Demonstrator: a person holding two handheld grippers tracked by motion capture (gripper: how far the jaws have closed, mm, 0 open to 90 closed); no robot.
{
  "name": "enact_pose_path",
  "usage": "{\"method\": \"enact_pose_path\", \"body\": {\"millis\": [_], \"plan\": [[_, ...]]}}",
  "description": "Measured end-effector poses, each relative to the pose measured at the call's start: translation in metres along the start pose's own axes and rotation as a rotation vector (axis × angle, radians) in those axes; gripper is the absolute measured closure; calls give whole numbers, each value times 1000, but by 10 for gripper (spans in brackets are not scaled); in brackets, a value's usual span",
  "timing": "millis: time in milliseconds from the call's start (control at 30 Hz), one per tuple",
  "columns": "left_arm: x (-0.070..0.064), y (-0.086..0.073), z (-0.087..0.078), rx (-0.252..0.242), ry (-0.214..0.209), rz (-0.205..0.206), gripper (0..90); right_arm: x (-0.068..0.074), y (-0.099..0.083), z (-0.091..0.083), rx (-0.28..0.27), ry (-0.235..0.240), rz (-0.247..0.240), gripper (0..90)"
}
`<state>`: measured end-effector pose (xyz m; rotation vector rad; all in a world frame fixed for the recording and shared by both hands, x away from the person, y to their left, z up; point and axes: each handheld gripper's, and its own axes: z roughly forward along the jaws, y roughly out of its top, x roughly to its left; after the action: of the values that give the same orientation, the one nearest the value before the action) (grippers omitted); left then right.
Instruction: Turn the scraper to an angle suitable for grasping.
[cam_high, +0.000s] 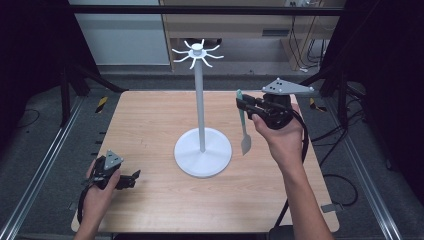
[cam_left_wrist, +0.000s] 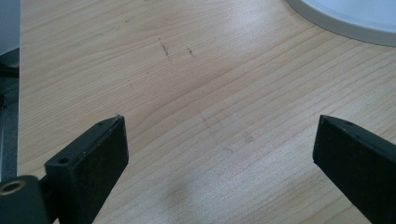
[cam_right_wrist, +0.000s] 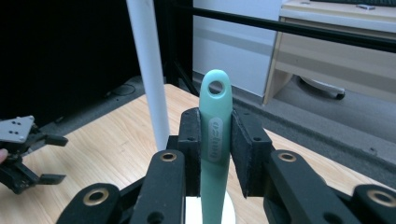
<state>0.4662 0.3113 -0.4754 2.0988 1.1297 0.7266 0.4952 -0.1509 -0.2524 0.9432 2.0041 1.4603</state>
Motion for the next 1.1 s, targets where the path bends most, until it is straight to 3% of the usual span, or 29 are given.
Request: {"method": "enact_pose_path", "body": {"millis": [1100], "plan": [[0, 0, -1, -3, -3, -4, 32, 34, 41, 1, -104, 43, -39, 747]]}}
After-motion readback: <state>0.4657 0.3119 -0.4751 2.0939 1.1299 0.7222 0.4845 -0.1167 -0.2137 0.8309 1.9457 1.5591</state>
